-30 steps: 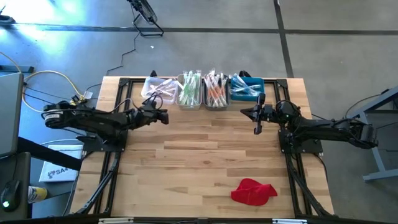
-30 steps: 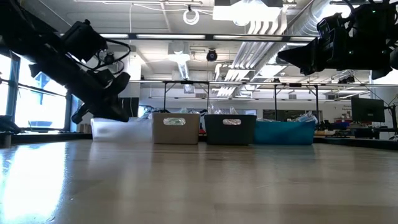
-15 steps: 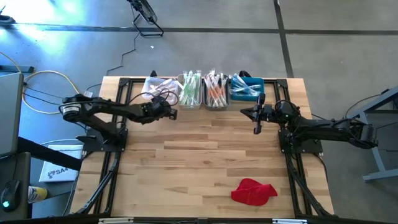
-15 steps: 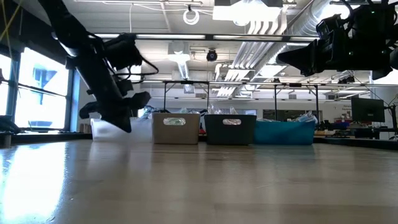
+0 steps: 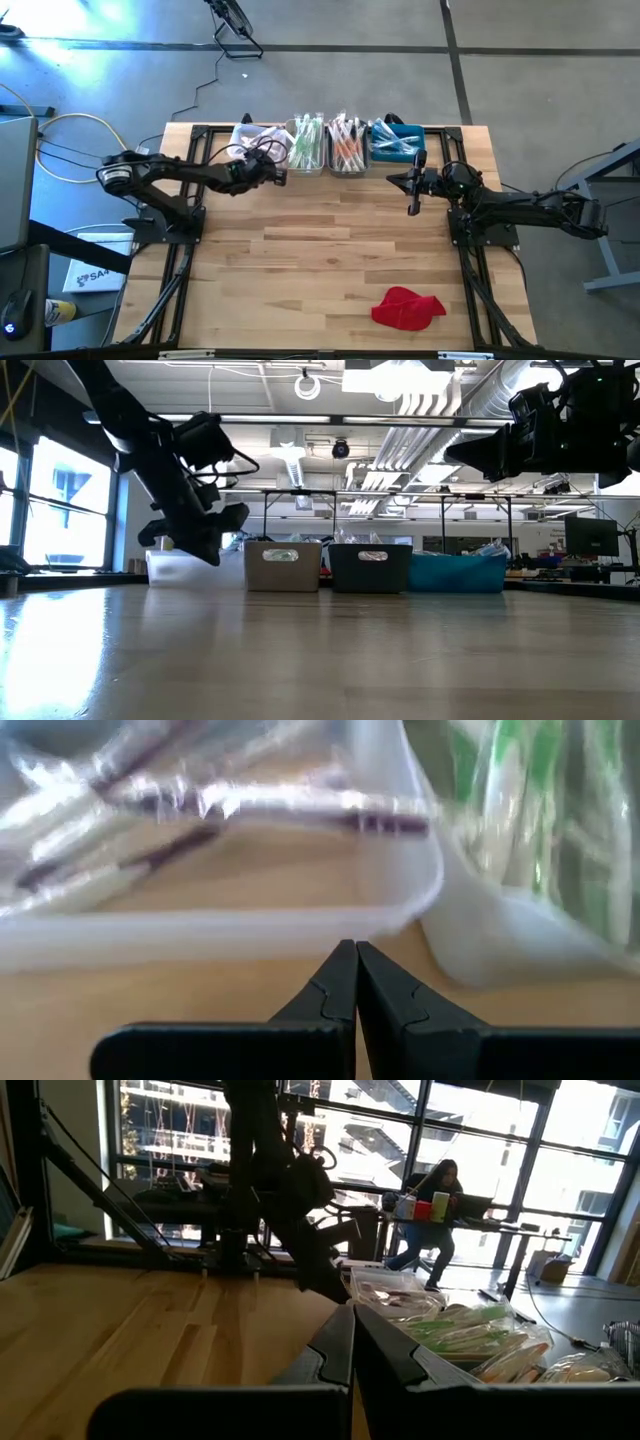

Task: Pick & Place Toothbrushes
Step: Adjust the bins on the table

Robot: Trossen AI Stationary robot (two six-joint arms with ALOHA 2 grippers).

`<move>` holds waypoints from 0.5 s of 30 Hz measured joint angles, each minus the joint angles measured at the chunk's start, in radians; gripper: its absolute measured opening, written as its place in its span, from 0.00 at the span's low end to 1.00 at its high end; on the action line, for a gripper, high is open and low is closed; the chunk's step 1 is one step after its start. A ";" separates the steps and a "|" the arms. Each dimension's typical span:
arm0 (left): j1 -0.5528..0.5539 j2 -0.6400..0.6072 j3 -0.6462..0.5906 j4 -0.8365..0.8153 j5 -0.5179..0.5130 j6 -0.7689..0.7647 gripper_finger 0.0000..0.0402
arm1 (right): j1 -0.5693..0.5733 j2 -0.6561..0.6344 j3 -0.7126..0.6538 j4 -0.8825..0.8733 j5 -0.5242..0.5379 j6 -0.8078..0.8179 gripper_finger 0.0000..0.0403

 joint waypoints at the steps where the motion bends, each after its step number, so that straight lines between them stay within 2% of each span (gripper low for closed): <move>1: 0.005 0.006 0.000 0.018 -0.013 0.000 0.00 | 0.000 0.000 0.000 0.000 0.000 0.000 0.01; 8: 0.033 0.076 0.000 0.147 -0.015 0.021 0.00 | 0.000 0.000 0.000 0.000 0.000 0.000 0.01; 15: 0.038 0.114 0.000 0.179 -0.041 0.026 0.00 | 0.000 0.000 0.000 0.000 -0.001 0.001 0.01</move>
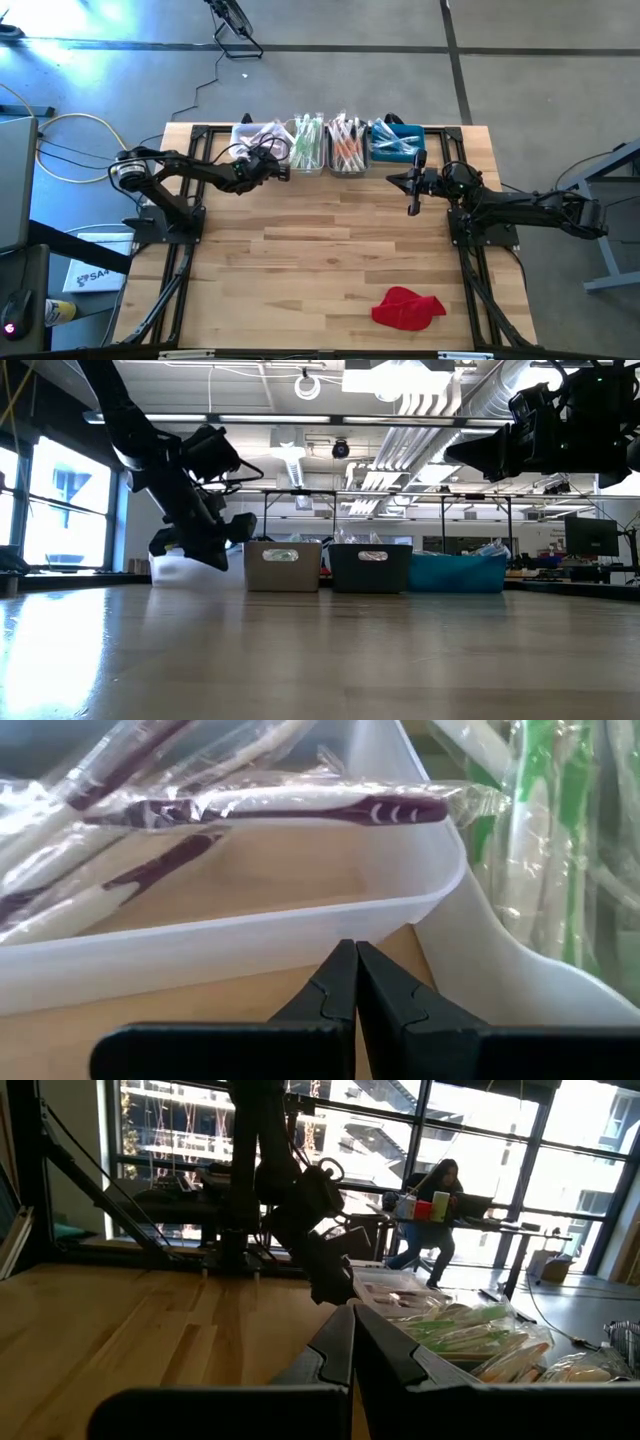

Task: Pick & Place Toothbrushes
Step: Adjust the bins on the table

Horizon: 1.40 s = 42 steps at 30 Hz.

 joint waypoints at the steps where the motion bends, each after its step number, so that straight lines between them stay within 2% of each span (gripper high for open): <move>1: 0.000 0.000 0.000 0.000 -0.009 0.000 0.00 | 0.000 0.000 0.000 0.000 0.000 0.000 0.01; 9: 0.010 0.000 0.000 0.029 -0.048 0.008 0.00 | 0.000 0.000 0.000 0.000 0.000 0.000 0.01; 16: -0.005 0.000 0.000 0.030 0.084 0.026 0.00 | 0.000 0.000 0.000 -0.001 0.003 -0.004 0.01; 24: -0.077 -0.006 0.000 -0.004 0.095 0.014 0.00 | 0.000 0.000 0.000 -0.014 0.002 -0.002 0.01; 30: -0.081 -0.006 -0.001 -0.181 -0.074 -0.113 0.00 | 0.000 0.000 0.000 -0.015 0.000 0.022 0.01; 36: -0.074 -0.006 -0.001 -0.195 -0.209 -0.125 0.00 | 0.000 0.000 0.000 -0.015 0.000 0.025 0.01; 42: -0.016 -0.006 -0.001 -0.197 -0.216 -0.124 0.00 | 0.000 0.000 0.000 -0.016 0.000 0.026 0.01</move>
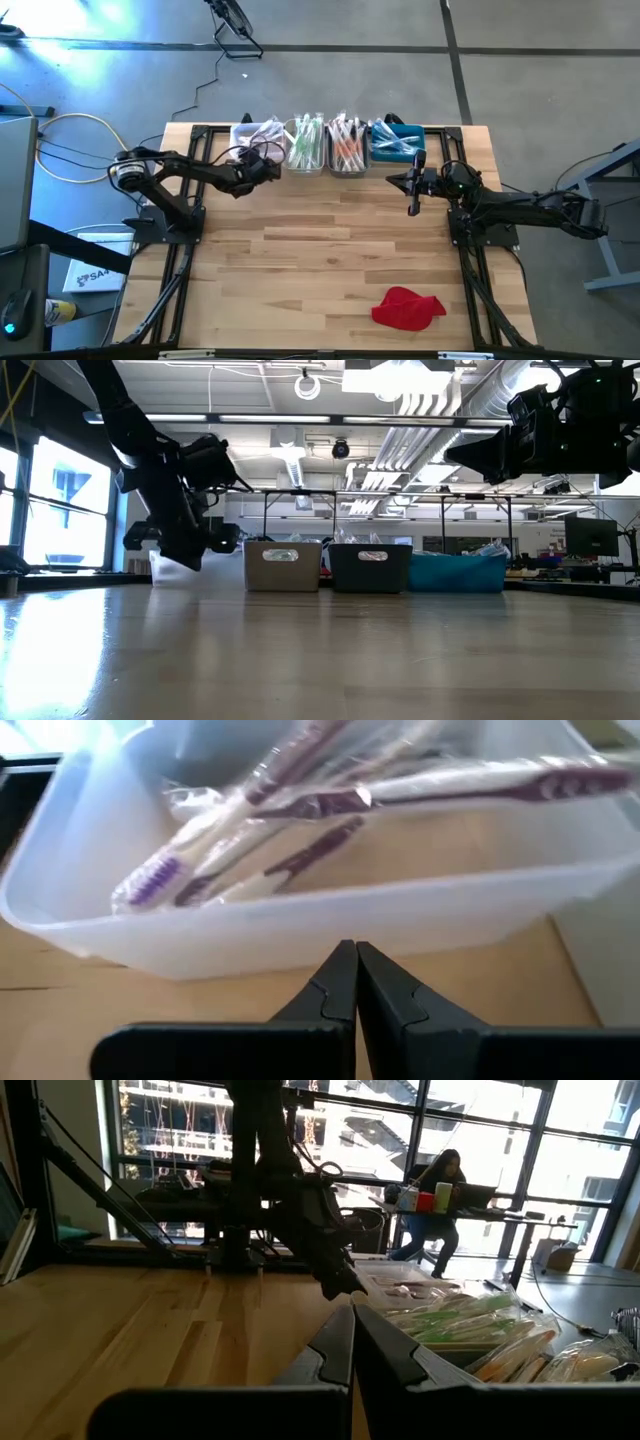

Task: Pick & Place Toothbrushes
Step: Adjust the bins on the table

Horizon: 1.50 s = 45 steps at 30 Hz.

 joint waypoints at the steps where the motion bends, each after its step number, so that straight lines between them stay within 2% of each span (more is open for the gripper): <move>1: 0.010 0.000 0.000 0.002 0.000 0.001 0.00 | 0.000 0.000 0.000 -0.001 0.000 0.000 0.01; 8: 0.066 0.000 0.000 0.009 0.040 0.026 0.00 | 0.000 0.000 0.000 -0.002 0.000 0.000 0.01; 17: 0.071 0.000 0.000 0.025 0.022 0.072 0.00 | 0.000 0.000 0.000 -0.002 0.000 0.000 0.01; 23: 0.071 0.000 0.000 0.047 0.135 0.072 0.00 | 0.000 0.000 0.000 -0.002 0.002 -0.007 0.01; 32: -0.030 -0.043 0.000 0.038 0.186 0.064 0.00 | 0.000 0.000 0.000 -0.006 0.001 -0.007 0.01; 37: -0.113 -0.088 0.000 0.040 0.251 0.040 0.00 | 0.000 0.000 0.000 -0.012 0.000 -0.007 0.01; 41: -0.155 -0.089 0.000 0.094 0.347 0.024 0.00 | 0.000 0.000 0.000 -0.012 0.000 -0.007 0.01; 45: -0.163 -0.047 0.000 0.190 0.355 0.034 0.00 | 0.000 0.000 0.000 -0.011 0.002 -0.007 0.01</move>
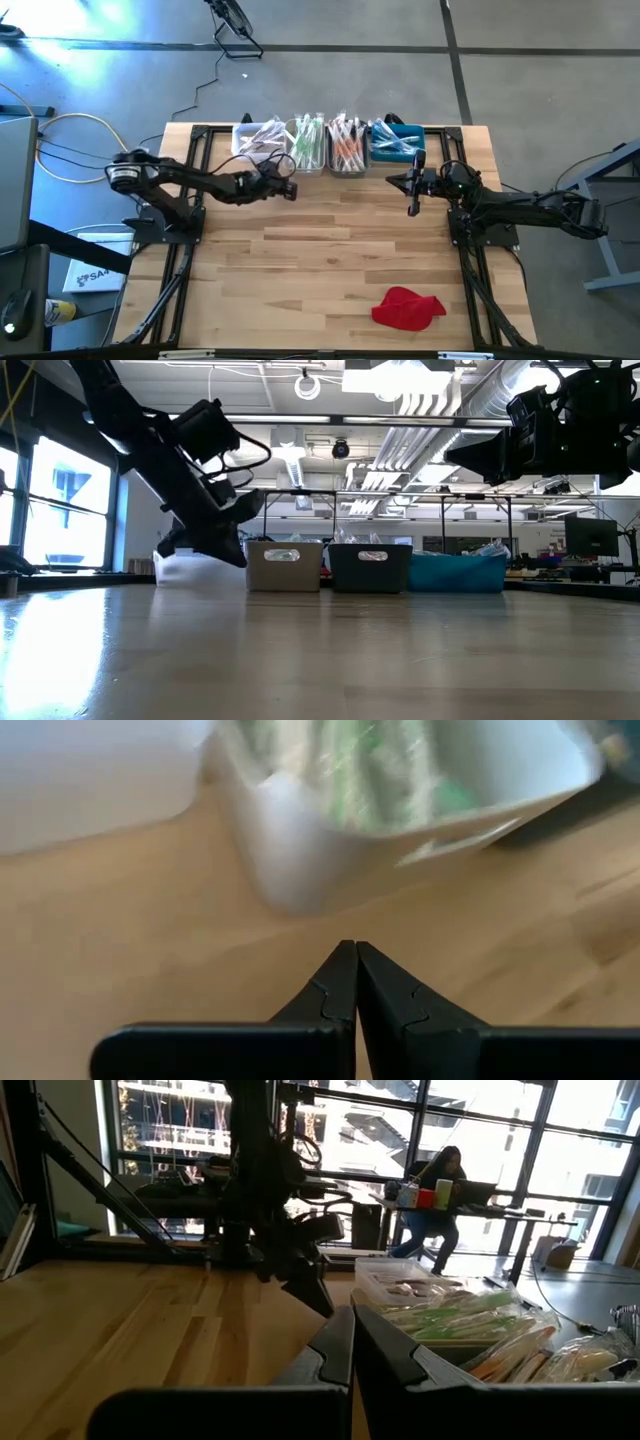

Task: Pick & Place Toothbrushes
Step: Adjust the bins on the table

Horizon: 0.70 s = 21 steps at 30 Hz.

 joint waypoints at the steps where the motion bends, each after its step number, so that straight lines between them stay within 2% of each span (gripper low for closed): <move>1: 0.000 0.012 0.000 0.039 0.000 0.014 0.00 | 0.000 0.000 0.000 0.000 -0.001 0.000 0.01; 8: 0.000 0.100 0.001 0.224 0.011 0.064 0.00 | 0.000 0.000 0.000 -0.001 -0.001 0.000 0.01; 21: -0.001 0.198 0.111 0.223 -0.080 0.143 0.00 | 0.000 0.000 0.000 -0.001 -0.001 -0.001 0.01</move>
